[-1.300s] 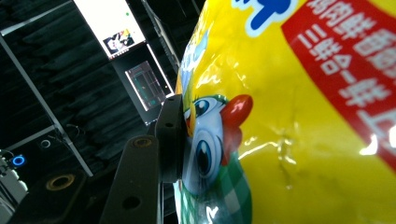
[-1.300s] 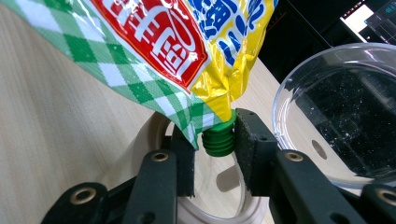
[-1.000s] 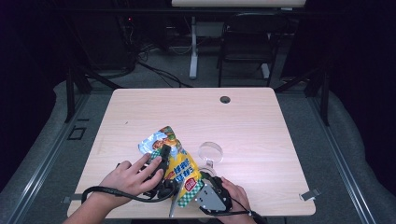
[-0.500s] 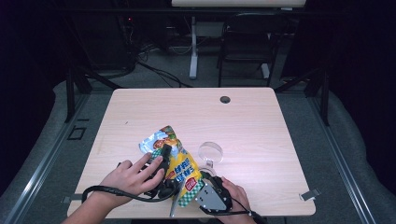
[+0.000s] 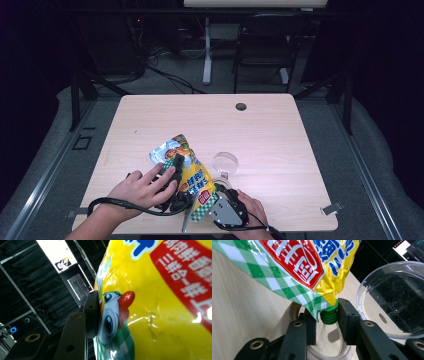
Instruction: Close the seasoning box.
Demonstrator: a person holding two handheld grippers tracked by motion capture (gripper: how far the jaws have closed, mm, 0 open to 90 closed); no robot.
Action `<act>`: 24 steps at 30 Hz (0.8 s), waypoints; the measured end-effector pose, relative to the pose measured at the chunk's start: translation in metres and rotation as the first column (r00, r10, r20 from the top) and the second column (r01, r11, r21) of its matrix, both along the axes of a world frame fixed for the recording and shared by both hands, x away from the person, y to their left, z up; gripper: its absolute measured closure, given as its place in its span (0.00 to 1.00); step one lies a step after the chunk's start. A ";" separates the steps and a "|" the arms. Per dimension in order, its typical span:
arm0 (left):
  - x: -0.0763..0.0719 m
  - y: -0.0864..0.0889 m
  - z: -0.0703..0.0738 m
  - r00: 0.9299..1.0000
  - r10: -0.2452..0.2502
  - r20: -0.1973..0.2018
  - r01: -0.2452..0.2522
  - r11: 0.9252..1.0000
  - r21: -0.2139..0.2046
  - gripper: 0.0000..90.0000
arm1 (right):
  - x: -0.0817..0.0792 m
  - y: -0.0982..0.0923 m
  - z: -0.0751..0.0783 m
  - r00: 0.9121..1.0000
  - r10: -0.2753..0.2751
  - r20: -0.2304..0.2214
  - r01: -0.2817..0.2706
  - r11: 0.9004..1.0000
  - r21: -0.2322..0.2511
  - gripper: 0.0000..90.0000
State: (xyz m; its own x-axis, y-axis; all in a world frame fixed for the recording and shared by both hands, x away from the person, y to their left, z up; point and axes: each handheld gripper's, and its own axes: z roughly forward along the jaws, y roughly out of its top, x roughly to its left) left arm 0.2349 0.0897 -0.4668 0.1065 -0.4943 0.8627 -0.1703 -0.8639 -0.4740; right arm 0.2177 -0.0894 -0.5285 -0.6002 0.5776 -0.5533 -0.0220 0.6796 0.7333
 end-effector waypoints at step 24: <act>0.000 -0.006 0.007 1.000 -0.018 0.011 0.018 0.999 0.039 0.71 | 0.000 -0.002 0.001 1.000 -0.002 0.005 0.002 1.000 0.031 0.78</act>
State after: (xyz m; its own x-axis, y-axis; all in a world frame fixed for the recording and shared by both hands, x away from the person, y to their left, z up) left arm 0.2348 0.0837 -0.4597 0.0878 -0.5294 0.8438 -0.1799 -0.8416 -0.5092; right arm 0.2176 -0.0910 -0.5276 -0.5966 0.5957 -0.5378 -0.0243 0.6563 0.7541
